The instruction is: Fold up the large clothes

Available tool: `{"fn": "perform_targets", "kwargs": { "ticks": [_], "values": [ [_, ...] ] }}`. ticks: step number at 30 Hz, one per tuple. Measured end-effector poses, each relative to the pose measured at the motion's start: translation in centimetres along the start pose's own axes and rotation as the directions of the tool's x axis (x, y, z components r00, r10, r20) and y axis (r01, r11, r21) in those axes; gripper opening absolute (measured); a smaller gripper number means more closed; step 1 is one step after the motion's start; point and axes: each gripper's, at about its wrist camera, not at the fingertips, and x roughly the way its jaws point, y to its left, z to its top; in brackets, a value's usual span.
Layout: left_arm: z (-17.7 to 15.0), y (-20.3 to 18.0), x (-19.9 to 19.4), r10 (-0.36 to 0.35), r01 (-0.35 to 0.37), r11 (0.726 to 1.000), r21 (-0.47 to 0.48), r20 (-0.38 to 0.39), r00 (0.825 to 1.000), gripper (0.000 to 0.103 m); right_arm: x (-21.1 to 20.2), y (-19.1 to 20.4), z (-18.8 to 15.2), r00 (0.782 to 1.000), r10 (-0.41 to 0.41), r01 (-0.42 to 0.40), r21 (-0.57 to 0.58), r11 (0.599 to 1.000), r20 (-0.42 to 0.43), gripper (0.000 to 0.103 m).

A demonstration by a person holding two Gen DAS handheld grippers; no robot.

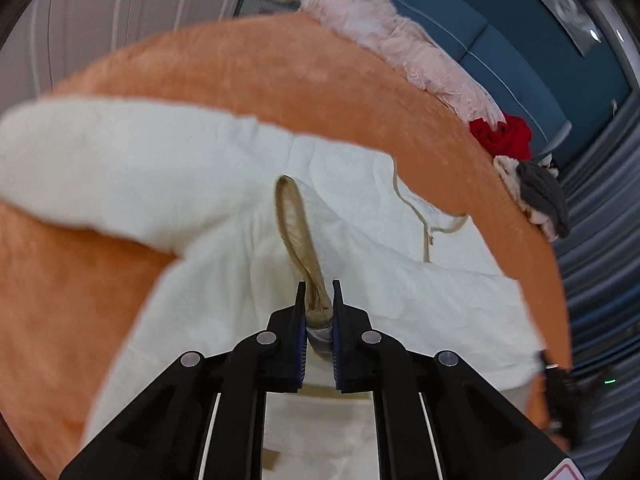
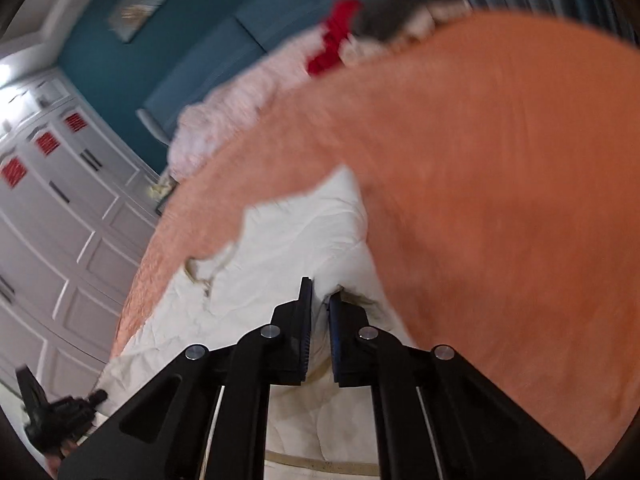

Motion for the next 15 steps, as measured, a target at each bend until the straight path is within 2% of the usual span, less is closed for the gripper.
{"fn": "perform_targets", "kwargs": {
  "ticks": [1, 3, 5, 6, 10, 13, 15],
  "values": [
    [-0.5, 0.0, 0.6, 0.030, -0.030, 0.999, 0.035, -0.010, 0.999, 0.007, 0.1, 0.0, -0.3, 1.000, -0.016, 0.016, -0.018, 1.000, 0.002, 0.007],
    [-2.0, 0.5, 2.8, 0.081, -0.077, 0.995, 0.065, -0.064, 0.995, 0.007, 2.1, -0.7, -1.6, 0.993, -0.101, 0.097, -0.066, 0.993, -0.066, 0.007],
    [-4.0, 1.3, 5.5, 0.146, -0.136, 0.987, 0.087, -0.121, 0.982, 0.007, 4.3, -1.7, -3.1, 0.978, -0.163, 0.151, -0.093, 0.984, -0.134, 0.007],
    [-4.9, 1.9, 5.7, 0.157, -0.146, 0.985, 0.093, -0.121, 0.980, 0.008, 4.6, -1.9, -3.4, 0.976, -0.172, 0.159, -0.103, 0.982, -0.136, 0.007],
    [-6.0, 1.3, 6.4, 0.205, -0.196, 0.968, 0.155, -0.042, 0.978, 0.009, 5.8, -1.2, -3.8, 0.965, -0.221, 0.198, -0.159, 0.967, -0.143, 0.009],
    [-6.1, 1.2, 6.4, 0.219, -0.214, 0.961, 0.176, -0.008, 0.976, 0.013, 5.4, -0.9, -3.9, 0.957, -0.258, 0.233, -0.181, 0.955, -0.130, 0.022],
    [-6.2, 1.3, 5.5, 0.222, -0.218, 0.957, 0.192, 0.000, 0.975, 0.019, 4.0, -0.4, -4.0, 0.950, -0.288, 0.263, -0.185, 0.947, -0.121, 0.036]
  ]
}}
